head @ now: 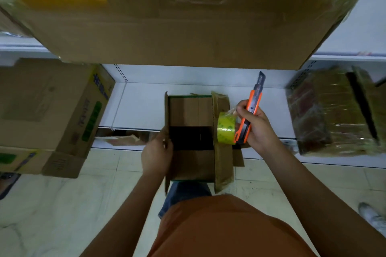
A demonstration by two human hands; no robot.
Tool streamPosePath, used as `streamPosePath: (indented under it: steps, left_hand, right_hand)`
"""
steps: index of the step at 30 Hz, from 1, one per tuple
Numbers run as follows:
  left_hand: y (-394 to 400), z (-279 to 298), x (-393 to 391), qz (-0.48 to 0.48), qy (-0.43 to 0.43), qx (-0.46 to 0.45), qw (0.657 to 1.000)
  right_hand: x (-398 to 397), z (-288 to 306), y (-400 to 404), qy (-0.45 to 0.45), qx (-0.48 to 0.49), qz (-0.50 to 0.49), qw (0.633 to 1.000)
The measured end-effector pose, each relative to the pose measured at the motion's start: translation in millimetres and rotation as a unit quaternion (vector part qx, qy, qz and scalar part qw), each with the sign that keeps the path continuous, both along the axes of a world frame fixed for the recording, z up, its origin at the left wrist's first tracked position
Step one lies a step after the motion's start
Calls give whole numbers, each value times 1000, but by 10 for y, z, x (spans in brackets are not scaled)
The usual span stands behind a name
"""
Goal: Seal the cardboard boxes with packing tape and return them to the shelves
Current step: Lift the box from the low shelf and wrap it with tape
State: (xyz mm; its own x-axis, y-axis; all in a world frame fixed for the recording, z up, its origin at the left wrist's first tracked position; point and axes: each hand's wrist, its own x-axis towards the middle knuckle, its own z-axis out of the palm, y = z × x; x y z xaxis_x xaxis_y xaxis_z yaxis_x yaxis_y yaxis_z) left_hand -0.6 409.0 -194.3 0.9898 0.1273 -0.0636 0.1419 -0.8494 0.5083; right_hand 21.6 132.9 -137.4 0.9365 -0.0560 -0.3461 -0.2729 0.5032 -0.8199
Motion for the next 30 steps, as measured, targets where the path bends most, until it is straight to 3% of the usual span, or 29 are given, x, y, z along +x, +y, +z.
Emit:
streamPosePath:
  steps: [3,7,9,11,15,18,21,25,30]
  left_hand:
    - [-378,-66,-63,-44,31,-20,998]
    - [-762,-332,-56,-159,218,-41,962]
    - [-894,-500,-47,-154,244,11,957]
    - [-1018,-566,-32,-118,211,101,965]
    - [-1072,-672,56,-70,155,168,971]
    - [-1035,-692,98,-90,135,183,970]
    - [-994,-674,176,-109,139,187,966]
    - [-928,-630,279,-138,136,137,971]
    - [-767,-634,305,-190,124,128,965]
  right_hand:
    - [-36,-21,-94,-3,57,-18,998]
    - [21,-175,-156,19,76,-13,997]
    - [76,-264,-147,38,72,-11,997]
    - [137,-326,-114,51,44,-9,998]
    - [184,-319,-9,35,-132,26,990]
    - [198,-333,26,-50,-362,80,927]
    - [195,-272,87,-107,-455,91,879]
    - [257,-125,122,-101,-427,97,893]
    - [304,87,167,-57,-261,161,950]
